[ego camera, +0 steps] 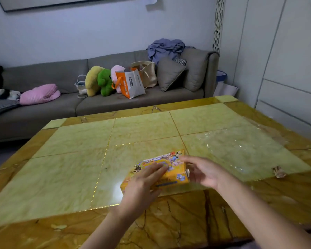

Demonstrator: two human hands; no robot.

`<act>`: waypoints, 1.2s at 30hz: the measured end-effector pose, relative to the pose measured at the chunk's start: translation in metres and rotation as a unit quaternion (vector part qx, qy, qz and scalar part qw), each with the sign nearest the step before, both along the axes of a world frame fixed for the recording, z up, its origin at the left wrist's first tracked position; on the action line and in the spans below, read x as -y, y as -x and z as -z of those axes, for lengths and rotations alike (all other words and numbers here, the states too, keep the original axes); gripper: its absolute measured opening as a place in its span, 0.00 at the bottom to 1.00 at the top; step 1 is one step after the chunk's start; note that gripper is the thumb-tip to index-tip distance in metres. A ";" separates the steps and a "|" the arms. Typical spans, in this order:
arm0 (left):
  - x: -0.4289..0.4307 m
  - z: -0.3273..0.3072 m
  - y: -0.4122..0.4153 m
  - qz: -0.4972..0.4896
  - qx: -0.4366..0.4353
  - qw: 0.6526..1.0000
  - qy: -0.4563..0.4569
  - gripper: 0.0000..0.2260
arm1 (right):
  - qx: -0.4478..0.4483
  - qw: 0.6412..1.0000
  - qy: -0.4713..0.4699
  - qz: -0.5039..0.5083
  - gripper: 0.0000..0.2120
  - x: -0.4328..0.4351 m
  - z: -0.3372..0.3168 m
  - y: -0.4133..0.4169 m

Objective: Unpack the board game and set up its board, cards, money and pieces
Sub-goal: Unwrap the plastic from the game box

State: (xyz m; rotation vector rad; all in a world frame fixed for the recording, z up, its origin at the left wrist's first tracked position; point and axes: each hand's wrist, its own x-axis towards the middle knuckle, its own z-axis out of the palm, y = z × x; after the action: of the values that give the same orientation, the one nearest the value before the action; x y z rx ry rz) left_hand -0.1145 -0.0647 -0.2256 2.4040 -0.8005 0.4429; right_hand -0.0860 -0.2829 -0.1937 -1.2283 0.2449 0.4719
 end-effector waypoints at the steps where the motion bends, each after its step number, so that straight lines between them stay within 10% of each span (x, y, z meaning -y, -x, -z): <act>1: 0.000 0.006 0.002 0.008 -0.007 1.000 -0.018 0.27 | -0.010 1.000 0.012 0.001 0.12 -0.001 0.006 0.000; 11: -0.006 0.009 -0.011 -0.025 -0.178 0.982 -0.049 0.56 | 0.040 0.994 -0.024 -0.094 0.17 0.001 0.027 -0.001; 16: -0.017 0.007 -0.025 -0.209 -0.225 0.952 0.009 0.61 | 0.047 0.990 -0.047 -0.123 0.21 -0.004 0.032 -0.010; 26: -0.041 0.004 -0.022 -0.315 -0.360 0.842 0.247 0.21 | 0.063 0.994 0.017 -0.090 0.12 -0.010 0.035 -0.004; 36: -0.038 -0.001 -0.012 -0.273 -0.377 0.780 0.418 0.24 | 0.143 0.970 0.108 -0.163 0.23 0.009 0.020 0.007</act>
State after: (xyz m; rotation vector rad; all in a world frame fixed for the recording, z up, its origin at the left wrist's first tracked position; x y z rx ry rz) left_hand -0.1022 -0.0272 -0.2242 1.6421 0.4236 -0.0172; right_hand -0.0926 -0.2917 -0.2136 -1.5424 -0.1582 0.5528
